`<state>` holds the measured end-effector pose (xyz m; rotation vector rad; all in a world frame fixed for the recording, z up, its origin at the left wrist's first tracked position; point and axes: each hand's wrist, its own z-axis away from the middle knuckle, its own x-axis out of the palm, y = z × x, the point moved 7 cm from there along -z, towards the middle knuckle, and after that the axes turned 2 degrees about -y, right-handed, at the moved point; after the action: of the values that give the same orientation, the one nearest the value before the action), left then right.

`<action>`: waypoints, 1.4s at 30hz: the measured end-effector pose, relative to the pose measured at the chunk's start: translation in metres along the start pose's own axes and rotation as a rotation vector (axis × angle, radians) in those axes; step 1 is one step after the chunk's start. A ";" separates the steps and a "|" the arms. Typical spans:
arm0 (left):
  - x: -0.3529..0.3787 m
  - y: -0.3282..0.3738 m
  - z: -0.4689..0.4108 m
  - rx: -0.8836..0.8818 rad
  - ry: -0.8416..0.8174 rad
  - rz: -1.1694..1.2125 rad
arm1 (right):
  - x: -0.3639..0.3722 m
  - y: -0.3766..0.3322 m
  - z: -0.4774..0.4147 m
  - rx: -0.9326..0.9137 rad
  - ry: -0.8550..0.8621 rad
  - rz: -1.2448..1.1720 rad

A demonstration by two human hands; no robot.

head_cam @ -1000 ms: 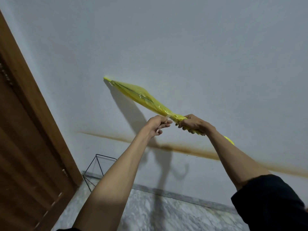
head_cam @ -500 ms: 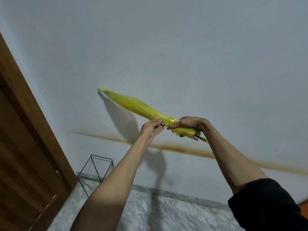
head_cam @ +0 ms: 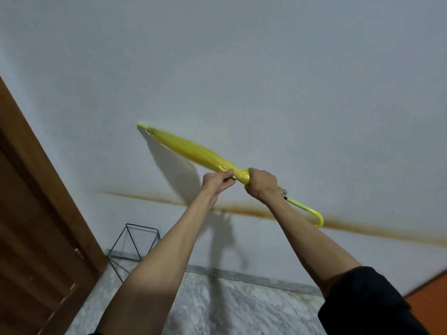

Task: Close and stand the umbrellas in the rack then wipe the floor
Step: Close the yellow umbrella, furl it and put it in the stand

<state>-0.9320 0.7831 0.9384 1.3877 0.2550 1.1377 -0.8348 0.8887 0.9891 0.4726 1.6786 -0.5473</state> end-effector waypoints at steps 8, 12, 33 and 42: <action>0.004 0.000 0.011 0.002 -0.037 0.131 | 0.002 0.007 -0.015 0.106 -0.359 -0.308; -0.004 -0.003 0.016 0.011 0.008 0.181 | 0.004 0.002 -0.013 0.083 -0.460 -0.457; -0.001 -0.007 0.029 0.010 -0.002 0.122 | -0.002 -0.002 -0.005 0.075 -0.485 -0.438; 0.000 0.005 0.034 0.108 0.059 -0.054 | -0.001 -0.004 0.000 0.057 -0.468 -0.417</action>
<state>-0.9100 0.7603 0.9512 1.4345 0.3997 1.1350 -0.8369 0.8849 0.9902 0.0184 1.3095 -0.9336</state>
